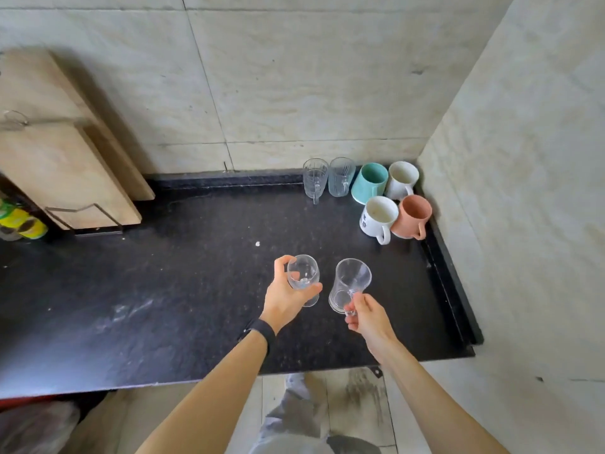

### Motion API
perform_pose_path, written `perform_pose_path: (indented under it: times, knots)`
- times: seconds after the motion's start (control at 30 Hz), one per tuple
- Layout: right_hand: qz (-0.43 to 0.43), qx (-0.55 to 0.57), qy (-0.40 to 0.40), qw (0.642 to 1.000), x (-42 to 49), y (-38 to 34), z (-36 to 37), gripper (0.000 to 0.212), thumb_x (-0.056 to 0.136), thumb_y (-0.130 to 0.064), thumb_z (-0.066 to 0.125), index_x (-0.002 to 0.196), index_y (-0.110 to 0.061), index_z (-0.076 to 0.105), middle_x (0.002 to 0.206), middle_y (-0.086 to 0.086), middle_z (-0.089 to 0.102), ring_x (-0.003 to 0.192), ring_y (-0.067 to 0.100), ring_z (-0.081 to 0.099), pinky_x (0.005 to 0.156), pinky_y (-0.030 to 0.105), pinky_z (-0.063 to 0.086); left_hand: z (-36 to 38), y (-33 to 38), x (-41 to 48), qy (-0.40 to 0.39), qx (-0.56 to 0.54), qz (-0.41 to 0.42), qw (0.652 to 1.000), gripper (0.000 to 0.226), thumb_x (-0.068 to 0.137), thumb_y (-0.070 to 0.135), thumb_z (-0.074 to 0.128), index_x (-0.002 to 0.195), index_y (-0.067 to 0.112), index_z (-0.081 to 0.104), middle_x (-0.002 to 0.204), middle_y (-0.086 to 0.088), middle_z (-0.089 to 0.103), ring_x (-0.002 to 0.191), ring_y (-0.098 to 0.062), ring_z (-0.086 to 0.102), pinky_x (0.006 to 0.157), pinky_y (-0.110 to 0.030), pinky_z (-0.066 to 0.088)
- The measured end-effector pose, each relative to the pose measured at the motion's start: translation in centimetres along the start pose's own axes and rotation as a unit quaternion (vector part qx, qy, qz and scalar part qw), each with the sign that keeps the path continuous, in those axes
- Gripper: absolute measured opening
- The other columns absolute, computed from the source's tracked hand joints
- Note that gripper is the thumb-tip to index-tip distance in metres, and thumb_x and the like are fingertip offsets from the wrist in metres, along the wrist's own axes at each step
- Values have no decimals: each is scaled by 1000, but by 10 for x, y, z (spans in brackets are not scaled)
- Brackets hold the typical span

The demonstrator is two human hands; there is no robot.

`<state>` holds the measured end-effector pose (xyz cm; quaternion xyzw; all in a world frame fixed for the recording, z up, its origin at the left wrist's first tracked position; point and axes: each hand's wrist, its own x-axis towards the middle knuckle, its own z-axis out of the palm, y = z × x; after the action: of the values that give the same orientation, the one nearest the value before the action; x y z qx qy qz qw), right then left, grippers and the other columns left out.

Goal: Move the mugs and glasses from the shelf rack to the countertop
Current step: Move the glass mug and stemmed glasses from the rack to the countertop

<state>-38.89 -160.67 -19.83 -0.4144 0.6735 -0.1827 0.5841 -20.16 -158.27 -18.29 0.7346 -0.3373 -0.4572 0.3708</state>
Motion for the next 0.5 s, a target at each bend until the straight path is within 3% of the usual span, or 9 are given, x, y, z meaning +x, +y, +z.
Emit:
perform_pose_path:
  times: [0.1, 0.2, 0.37, 0.5]
  knots:
    - [17, 7, -1, 1000, 38, -19, 5, 24, 104, -33, 46, 96, -17, 62, 102, 5, 65, 84, 16, 64, 75, 25, 56, 4, 20, 38, -8, 24, 10, 1000, 69, 73, 27, 83, 123, 35, 36, 107, 14, 59, 87, -4, 63, 64, -13, 47]
    - [44, 15, 5, 999, 70, -39, 11, 16, 101, -34, 52, 102, -21, 61, 106, 0, 64, 94, 18, 68, 87, 29, 57, 8, 32, 73, -1, 49, 23, 999, 71, 68, 26, 85, 123, 33, 41, 117, 6, 55, 101, -15, 60, 78, -24, 50]
    - [33, 30, 5, 999, 115, -66, 14, 15, 102, -36, 50, 104, -24, 61, 106, -5, 64, 94, 17, 69, 77, 21, 54, 19, 45, 123, 4, 67, 26, 997, 71, 66, 28, 87, 121, 35, 42, 122, 3, 52, 103, -16, 59, 79, -26, 49]
    - [19, 33, -5, 999, 147, -85, 11, 23, 103, -36, 47, 114, -21, 60, 107, -9, 63, 95, 15, 69, 82, 22, 54, 27, 59, 154, 19, 72, 26, 997, 75, 68, 28, 87, 127, 31, 42, 124, 1, 52, 101, -17, 59, 82, -30, 50]
